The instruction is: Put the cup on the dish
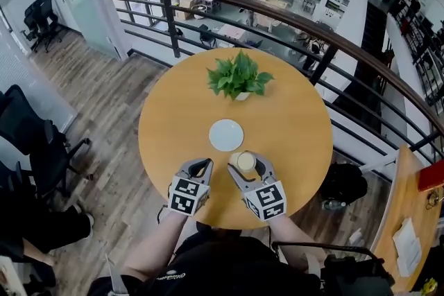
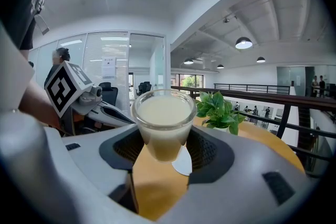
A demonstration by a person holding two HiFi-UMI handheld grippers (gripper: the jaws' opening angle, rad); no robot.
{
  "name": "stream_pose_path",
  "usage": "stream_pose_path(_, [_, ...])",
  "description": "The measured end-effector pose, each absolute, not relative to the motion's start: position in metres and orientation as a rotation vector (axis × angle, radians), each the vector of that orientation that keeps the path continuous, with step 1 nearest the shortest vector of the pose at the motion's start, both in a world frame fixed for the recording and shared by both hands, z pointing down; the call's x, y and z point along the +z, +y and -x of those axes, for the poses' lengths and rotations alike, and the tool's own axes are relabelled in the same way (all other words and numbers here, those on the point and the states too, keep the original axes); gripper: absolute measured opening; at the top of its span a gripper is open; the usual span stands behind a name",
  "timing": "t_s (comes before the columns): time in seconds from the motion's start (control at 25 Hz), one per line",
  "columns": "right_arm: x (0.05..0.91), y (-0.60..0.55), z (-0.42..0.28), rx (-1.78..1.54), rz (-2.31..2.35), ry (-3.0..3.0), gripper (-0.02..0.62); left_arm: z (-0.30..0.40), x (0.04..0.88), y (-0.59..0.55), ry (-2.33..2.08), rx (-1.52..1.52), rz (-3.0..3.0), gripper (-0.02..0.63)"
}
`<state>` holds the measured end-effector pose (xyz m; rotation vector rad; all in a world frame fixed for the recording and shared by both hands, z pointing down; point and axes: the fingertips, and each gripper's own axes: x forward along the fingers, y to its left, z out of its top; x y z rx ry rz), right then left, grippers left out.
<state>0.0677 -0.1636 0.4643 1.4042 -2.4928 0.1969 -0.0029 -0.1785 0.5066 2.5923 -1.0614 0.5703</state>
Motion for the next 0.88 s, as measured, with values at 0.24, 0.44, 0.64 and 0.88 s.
stream_pose_path(0.24, [0.497,-0.166,-0.066,0.272,-1.384,-2.467,0.252,0.003,0.537,-0.179,-1.032,0.619,-2.548,0.000])
stream_pose_path(0.44, [0.532,-0.167,-0.066,0.345,-1.361,-2.431,0.252,0.001,0.568,-0.180,-0.997,0.672,-2.500,0.000])
stream_pose_path(0.64, [0.562,-0.183,-0.071,0.381,-1.364,-2.400,0.252,0.001,0.597,-0.193,-0.993,0.705,-2.453,0.000])
stream_pose_path(0.88, [0.588,-0.192,-0.077,0.429,-1.367,-2.369,0.252,-0.008,0.622,-0.200,-0.965,0.722,-2.413,0.000])
